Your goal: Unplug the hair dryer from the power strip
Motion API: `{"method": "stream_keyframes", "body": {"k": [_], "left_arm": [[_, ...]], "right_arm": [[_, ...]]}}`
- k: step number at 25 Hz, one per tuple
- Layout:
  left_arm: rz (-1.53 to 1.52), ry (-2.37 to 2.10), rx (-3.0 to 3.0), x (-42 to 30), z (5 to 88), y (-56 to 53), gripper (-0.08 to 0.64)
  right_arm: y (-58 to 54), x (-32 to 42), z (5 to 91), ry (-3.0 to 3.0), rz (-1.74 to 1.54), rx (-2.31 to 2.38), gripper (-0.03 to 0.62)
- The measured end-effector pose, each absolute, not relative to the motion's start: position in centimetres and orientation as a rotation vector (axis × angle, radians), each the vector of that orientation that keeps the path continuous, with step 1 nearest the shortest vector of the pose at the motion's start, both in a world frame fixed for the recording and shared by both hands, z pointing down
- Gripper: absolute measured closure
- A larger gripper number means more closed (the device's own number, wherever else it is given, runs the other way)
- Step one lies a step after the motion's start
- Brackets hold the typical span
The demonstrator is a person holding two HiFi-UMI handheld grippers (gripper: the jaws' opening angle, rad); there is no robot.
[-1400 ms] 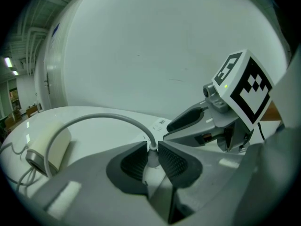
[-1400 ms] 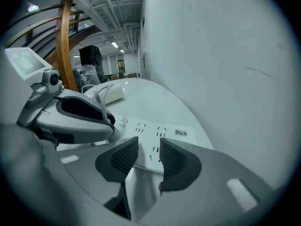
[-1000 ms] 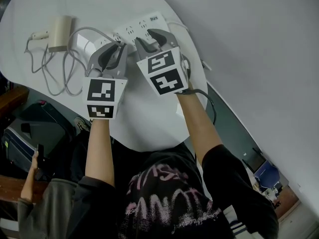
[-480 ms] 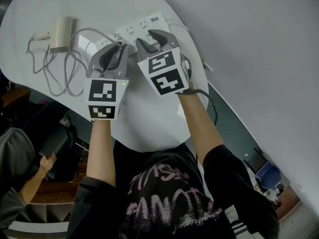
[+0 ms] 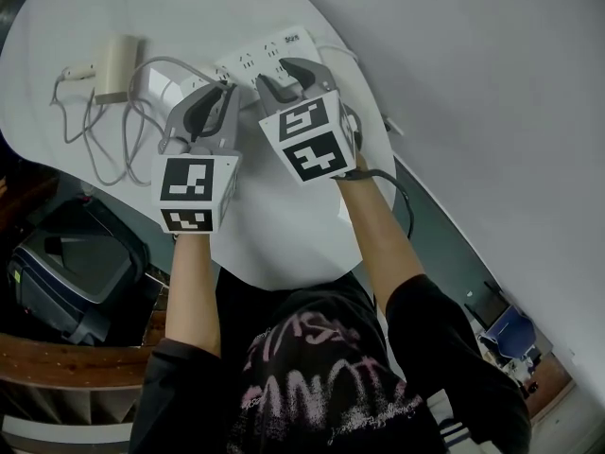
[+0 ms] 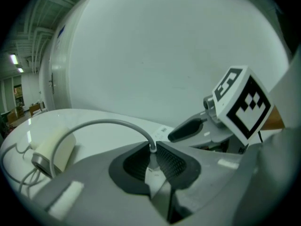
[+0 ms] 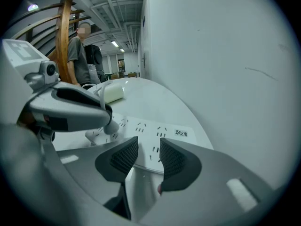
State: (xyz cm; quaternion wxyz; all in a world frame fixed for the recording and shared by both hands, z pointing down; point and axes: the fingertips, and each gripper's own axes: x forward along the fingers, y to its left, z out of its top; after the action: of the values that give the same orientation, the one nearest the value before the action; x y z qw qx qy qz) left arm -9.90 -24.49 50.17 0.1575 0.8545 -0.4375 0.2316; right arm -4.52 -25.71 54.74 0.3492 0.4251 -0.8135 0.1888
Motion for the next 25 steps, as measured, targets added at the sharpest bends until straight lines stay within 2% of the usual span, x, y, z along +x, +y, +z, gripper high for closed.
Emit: {"method": "stream_keyframes", "body": {"k": [5,25], "left_arm": [[0.588,-1.269,2.554,-9.6,46.3,-26.0,0.509],[0.585,-1.338,2.471,-12.2,46.5,-24.5,0.506]], "right_arm": [[-25.8,-4.5,54.6,-2.11,0.487,1.103,0.433],[-25.7,-4.4,54.5,-2.123,0.5,1.132,0.449]]}}
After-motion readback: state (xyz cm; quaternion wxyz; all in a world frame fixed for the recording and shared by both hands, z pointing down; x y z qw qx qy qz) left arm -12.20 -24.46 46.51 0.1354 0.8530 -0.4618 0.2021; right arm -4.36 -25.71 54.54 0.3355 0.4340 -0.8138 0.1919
